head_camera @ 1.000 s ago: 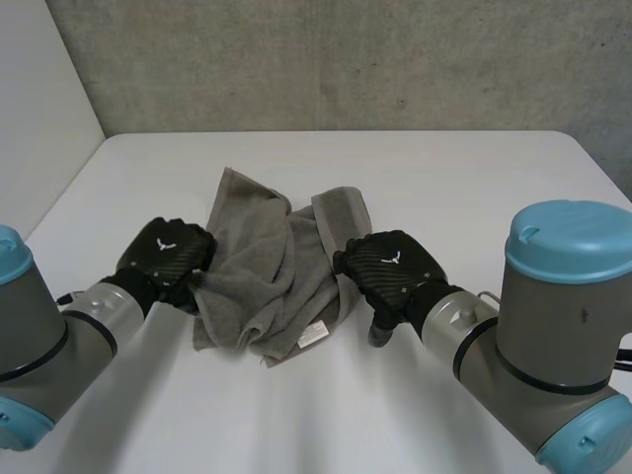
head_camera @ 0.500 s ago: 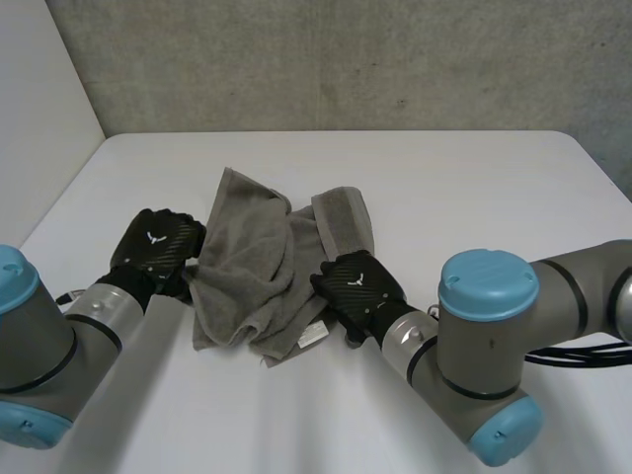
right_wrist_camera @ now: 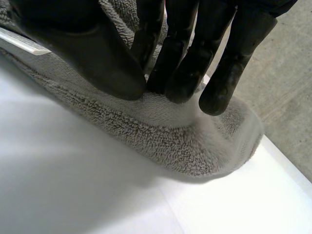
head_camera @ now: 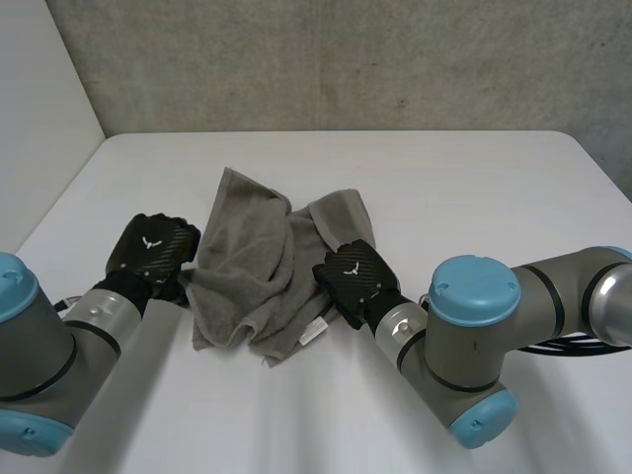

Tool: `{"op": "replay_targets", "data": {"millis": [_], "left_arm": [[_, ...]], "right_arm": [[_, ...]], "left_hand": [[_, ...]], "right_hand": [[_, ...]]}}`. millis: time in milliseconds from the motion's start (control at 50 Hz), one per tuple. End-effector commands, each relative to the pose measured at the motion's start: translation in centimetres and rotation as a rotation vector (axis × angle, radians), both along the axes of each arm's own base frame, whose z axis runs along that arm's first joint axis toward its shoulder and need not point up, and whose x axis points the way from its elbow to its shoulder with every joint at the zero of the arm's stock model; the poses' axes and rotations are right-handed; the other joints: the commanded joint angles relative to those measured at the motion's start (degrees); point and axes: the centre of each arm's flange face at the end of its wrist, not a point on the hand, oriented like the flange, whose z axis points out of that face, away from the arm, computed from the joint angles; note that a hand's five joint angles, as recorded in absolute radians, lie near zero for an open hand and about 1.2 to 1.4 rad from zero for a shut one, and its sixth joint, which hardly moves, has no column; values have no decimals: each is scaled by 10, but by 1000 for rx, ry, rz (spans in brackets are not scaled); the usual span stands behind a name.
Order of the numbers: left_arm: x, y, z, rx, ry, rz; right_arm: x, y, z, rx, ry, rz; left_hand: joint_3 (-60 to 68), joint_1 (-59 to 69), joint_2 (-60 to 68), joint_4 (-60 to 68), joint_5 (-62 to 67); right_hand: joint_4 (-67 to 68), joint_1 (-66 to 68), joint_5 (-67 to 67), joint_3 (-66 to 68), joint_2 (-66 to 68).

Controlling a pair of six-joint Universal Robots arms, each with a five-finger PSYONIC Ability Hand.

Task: Fold the towel.

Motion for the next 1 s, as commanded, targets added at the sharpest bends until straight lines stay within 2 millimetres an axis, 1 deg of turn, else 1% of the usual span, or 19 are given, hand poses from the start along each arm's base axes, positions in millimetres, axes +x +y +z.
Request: {"op": "replay_targets", "data": {"millis": [20,100,140,200,220,240,280,300,340,400,460,480,500,540,620,680,720,880,1000], "left_arm": [[0,1,0,4,-1,3],[0,2,0,9,5,1],[0,2,1,9,7,1],[0,3,1,10,11,1],[0,3,1,10,11,1],[1,3,2,8,14,3],[1,3,3,10,17,5],[2,3,3,14,22,9],[2,3,2,22,29,11],[2,5,0,36,40,7],[-1,8,0,44,51,-4],[-2,10,-1,50,53,-9],[-2,10,-1,50,53,-9],[-4,12,-2,53,55,-15],[-11,22,-5,71,59,-44],[-14,27,-7,80,57,-60],[-15,28,-7,79,55,-65],[-17,29,-6,76,56,-71],[-17,29,-6,76,56,-71]], "right_arm": [[-5,-9,12,-13,-28,-33],[-18,-24,32,-43,-54,-82],[-44,-51,49,-71,-74,-171],[-58,-63,57,-80,-92,-217],[-79,-81,72,-88,-126,-287],[-79,-81,72,-88,-126,-288],[-120,-108,92,-84,-173,-411],[-121,-108,92,-84,-173,-412],[-152,-123,100,-52,-181,-498],[-158,-123,97,-21,-176,-511],[-158,-117,88,43,-176,-503],[-157,-113,83,80,-188,-499],[-157,-110,79,109,-203,-497],[-156,-108,80,124,-218,-497],[-156,-105,83,142,-242,-490],[-153,-94,101,121,-262,-444],[-147,-73,110,132,-261,-360],[-131,-17,109,197,-248,-206],[-133,0,92,225,-198,-194]], "left_hand": [[-8,2,-7,-5,9],[0,11,2,3,18],[0,11,2,3,18],[0,11,2,3,18],[0,11,2,3,18],[-1,9,0,1,16],[-1,9,0,1,16],[-3,7,-2,0,15],[-5,5,-3,-2,13],[-5,5,-4,-2,13],[-8,2,-7,-5,10],[-10,0,-9,-7,8],[-10,0,-9,-7,8],[-13,-3,-12,-10,4],[-15,-5,-14,-12,3],[-15,-5,-14,-12,3],[-15,-5,-14,-12,3],[-48,-38,-47,-46,-31],[-57,-47,-56,-54,-39]], "right_hand": [[38,36,34,35,39],[38,36,34,35,39],[38,36,34,35,39],[38,36,34,35,39],[38,36,34,35,39],[38,36,34,35,39],[38,36,34,35,39],[38,36,34,35,39],[38,36,34,35,39],[38,36,34,35,39],[38,36,34,35,39],[-190,-192,-193,-193,-188],[-535,-537,-539,-538,-533],[-635,-637,-639,-638,-634],[-643,-645,-646,-646,-641],[-627,-630,-631,-631,-626],[-622,-625,-626,-626,-621],[-592,-594,-596,-595,-591],[-560,-562,-564,-563,-559]]}}
